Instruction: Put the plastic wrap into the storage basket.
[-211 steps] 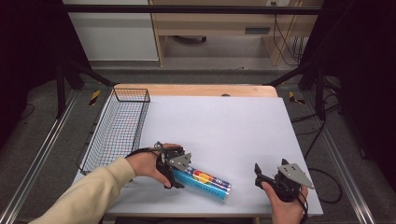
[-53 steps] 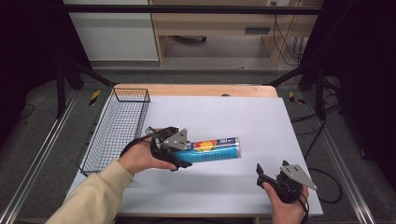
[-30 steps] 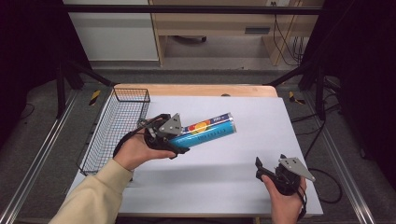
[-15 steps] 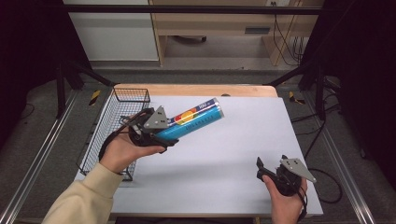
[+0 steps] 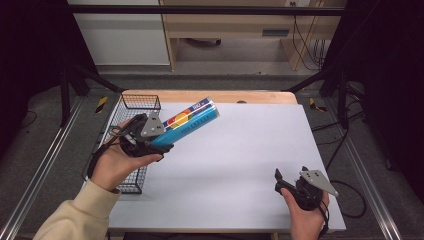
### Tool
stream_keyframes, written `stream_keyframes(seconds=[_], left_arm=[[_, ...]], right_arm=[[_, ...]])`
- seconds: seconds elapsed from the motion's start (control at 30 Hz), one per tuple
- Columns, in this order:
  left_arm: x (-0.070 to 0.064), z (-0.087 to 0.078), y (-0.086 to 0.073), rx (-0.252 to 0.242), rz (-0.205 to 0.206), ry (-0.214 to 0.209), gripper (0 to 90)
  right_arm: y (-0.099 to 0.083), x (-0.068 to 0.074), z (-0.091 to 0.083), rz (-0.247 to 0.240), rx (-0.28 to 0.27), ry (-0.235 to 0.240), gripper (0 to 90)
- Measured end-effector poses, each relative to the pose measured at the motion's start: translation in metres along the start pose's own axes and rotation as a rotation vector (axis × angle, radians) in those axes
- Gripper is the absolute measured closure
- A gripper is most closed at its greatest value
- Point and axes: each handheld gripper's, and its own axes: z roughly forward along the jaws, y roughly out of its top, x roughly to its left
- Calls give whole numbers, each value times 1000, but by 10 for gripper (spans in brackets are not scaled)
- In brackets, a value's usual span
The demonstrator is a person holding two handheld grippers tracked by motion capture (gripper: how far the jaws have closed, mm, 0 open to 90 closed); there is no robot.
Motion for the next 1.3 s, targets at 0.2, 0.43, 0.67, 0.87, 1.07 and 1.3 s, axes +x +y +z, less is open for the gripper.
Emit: stream_keyframes(seconds=[0.2, 0.43, 0.67, 0.87, 1.07, 1.3], left_arm=[[1, -5, -6, 14, -14, 61, 320], [1, -10, -14, 27, -14, 103, 321], [4, -11, -23, 56, -39, 132, 321], [6, -16, -31, 84, -56, 183, 321], [9, -24, -45, 112, -92, 239, 321], [12, -29, -57, 124, -123, 267, 320]], right_arm=[[0, 0, 0, -4, 0, 1, 137], [0, 1, 0, -14, -2, -2, 137], [0, 0, 0, -18, -2, -4, 139], [1, 1, -1, -18, -2, -3, 143], [1, 1, -1, -20, -3, -5, 143], [0, 2, -1, -20, 1, -6, 143]])
